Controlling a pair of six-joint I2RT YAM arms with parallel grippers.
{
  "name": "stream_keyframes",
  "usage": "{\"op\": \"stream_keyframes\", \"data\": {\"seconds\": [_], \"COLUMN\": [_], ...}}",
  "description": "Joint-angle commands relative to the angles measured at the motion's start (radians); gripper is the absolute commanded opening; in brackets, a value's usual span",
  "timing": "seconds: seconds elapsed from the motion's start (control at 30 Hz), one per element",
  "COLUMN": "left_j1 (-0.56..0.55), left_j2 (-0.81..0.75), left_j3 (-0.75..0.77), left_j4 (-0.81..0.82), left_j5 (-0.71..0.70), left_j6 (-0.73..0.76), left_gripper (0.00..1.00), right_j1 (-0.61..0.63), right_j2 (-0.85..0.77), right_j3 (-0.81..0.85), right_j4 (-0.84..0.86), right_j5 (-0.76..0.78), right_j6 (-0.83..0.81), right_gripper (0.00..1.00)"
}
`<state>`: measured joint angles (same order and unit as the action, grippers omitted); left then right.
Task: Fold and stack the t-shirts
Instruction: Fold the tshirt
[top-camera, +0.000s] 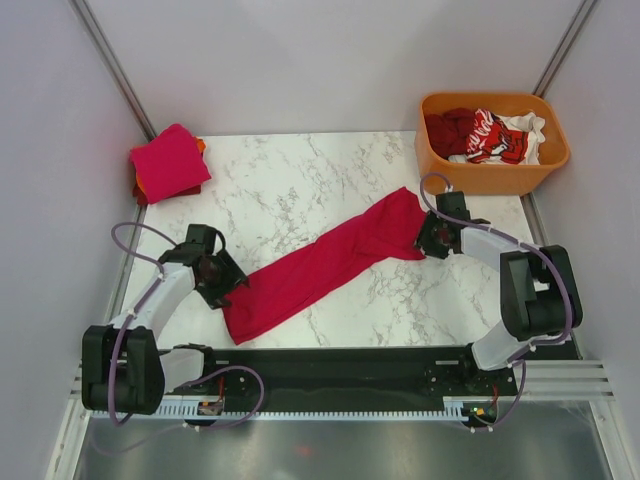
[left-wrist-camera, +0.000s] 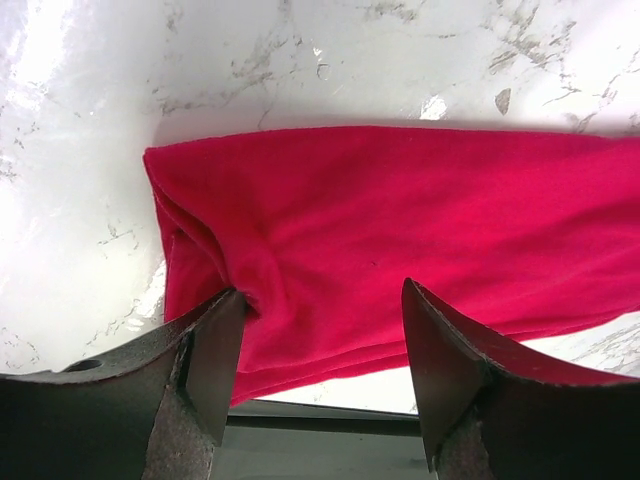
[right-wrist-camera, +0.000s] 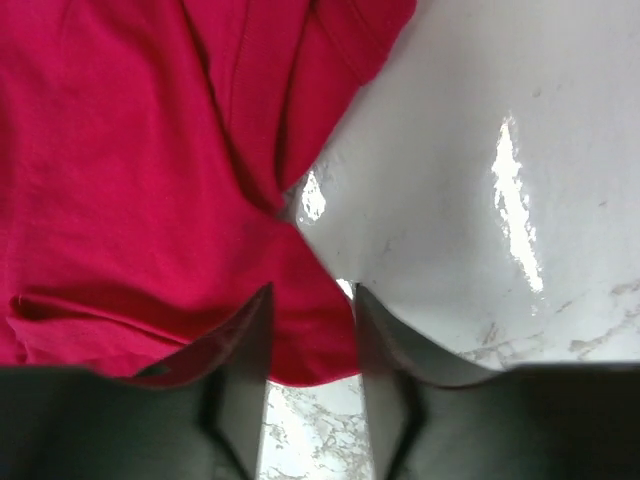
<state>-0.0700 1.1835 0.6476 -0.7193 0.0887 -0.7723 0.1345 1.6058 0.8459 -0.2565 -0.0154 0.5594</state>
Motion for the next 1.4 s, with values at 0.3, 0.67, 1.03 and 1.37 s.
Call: {"op": "stream_keyframes", "data": {"seconds": [0.3,0.67,1.03,1.37], "left_j1": [-0.002,-0.007,-0.008,-0.008], "left_j2": [-0.025,-0.045,-0.047,-0.015], "left_j3": [-0.025,-0.029,-0.035,-0.089], "left_j4": [0.058,0.06,0.061,0.115], "left_j5": [0.02,0.022,0.009,0.008], "left_j6": [-0.01,-0.015,-0.021,-0.05], "left_gripper": [0.68,0.67,0.67,0.26], "right_j1": [0.016,0.016,0.017,0.031], "right_j2": [-0.072,-0.043,0.253,0.029], "right_j3": [-0.088,0.151,0.519,0.237], "right_j4": [-0.009,-0.079,-0.179,-0.161], "right_j5": [-0.075,-0.061,-0.064,0.097], "right_j6": [0.02,0.031,0.019,-0.016], "right_gripper": [0.0,0.0,0.87,0.95]}}
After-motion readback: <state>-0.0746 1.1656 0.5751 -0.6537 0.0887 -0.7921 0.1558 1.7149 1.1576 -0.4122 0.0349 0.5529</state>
